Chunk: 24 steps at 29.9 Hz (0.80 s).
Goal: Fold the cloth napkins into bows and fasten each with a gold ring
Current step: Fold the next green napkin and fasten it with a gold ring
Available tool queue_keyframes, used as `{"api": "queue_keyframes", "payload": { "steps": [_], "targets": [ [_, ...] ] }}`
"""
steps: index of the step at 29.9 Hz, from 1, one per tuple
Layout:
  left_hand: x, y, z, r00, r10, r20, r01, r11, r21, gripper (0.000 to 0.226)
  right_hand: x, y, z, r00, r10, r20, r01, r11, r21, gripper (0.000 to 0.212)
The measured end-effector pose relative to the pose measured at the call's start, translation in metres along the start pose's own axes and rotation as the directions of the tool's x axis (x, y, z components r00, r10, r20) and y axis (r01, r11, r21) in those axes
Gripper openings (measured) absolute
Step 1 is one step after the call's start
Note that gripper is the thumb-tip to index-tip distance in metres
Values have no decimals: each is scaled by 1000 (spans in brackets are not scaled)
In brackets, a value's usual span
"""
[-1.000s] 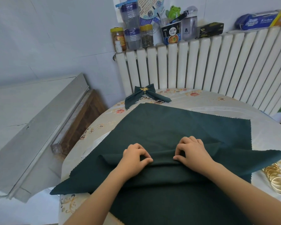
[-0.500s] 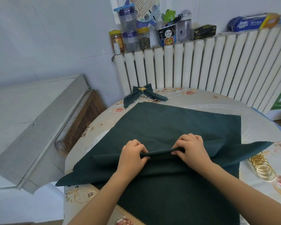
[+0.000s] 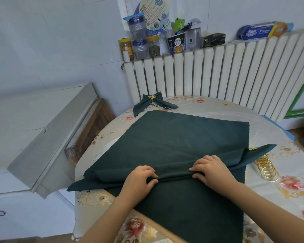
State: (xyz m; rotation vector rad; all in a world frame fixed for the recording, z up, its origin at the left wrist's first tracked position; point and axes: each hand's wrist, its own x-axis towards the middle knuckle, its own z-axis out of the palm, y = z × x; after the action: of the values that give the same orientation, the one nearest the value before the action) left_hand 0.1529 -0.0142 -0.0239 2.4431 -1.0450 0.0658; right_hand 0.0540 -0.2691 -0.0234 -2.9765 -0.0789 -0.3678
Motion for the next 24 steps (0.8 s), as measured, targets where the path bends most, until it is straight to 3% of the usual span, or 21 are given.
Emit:
{"api": "queue_keyframes", "payload": {
  "steps": [3,11,18,24],
  "targets": [
    [0,5,1,999,-23,-37,23,1000,-1,12,3,-8,4,995,-41,-88,29,990,-136,25],
    [-17,14,3,981,-169,-100,156,980,-127,5,17,-27,-19,949,-135,-286,53,959,-278,29],
    [-36,26,-3,988,-145,-56,135,980,-146,5,-15,-36,-27,941,-179,-288,79,942,-328,31],
    [-59,43,-2,997,-78,-4,77,988,-137,6,-76,-40,-20,960,-118,-255,51,966,-253,34]
  ]
}}
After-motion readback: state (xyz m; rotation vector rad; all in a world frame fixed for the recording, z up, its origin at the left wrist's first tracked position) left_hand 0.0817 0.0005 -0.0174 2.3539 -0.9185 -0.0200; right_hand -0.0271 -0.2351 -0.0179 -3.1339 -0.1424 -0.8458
